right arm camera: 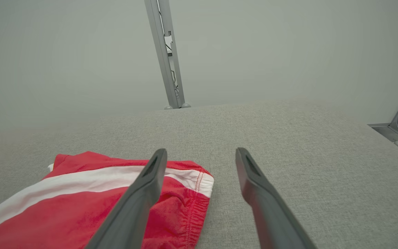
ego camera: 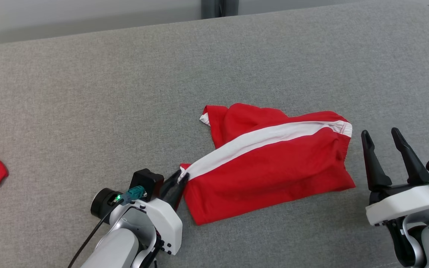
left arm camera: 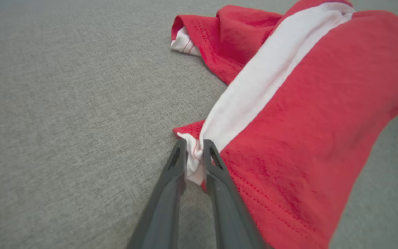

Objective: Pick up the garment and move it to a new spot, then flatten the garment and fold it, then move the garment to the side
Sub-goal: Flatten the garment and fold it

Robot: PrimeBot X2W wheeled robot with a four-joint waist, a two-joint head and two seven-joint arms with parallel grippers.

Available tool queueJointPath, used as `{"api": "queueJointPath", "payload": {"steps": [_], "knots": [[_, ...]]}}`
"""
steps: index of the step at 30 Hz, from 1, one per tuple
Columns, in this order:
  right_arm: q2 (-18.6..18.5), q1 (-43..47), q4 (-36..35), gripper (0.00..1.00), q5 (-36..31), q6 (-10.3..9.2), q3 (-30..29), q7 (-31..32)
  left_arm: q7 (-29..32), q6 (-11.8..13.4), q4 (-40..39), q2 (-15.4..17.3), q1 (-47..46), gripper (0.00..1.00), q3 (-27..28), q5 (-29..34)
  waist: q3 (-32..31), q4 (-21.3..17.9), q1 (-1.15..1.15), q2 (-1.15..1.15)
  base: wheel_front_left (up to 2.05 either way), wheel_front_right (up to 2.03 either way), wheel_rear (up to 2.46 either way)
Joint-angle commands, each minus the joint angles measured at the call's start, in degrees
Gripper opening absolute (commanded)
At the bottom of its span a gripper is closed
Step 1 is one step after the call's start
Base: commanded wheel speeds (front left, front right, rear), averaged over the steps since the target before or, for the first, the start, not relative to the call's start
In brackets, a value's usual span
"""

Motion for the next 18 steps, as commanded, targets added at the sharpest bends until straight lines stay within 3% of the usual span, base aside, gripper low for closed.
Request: {"api": "queueJointPath", "payload": {"steps": [1, 7, 18], "knots": [[-0.6, -0.6, 0.5, 1.00, 0.4, 0.01, -0.3, 0.1, -0.3, -0.3, 0.2, 0.4, -0.8, 0.00, 0.0, -0.2, 0.0, -0.1, 0.00, 0.00, 0.00, 0.00, 0.00], [-2.6, -1.5, 4.6, 1.00, 2.1, 0.01, -1.1, 2.1, -0.8, -0.7, 0.4, 0.5, -1.5, 0.00, -0.5, 0.0, 0.3, 0.6, 0.00, 0.00, 0.00, 0.00, 0.00], [-5.7, -9.3, 15.9, 1.00, 7.4, 0.01, 5.0, 4.1, -2.0, -1.0, 1.3, -0.5, -3.3, 0.00, -1.9, 0.5, 1.9, 3.0, 0.00, 0.00, 0.00, 0.00, 0.00]]}}
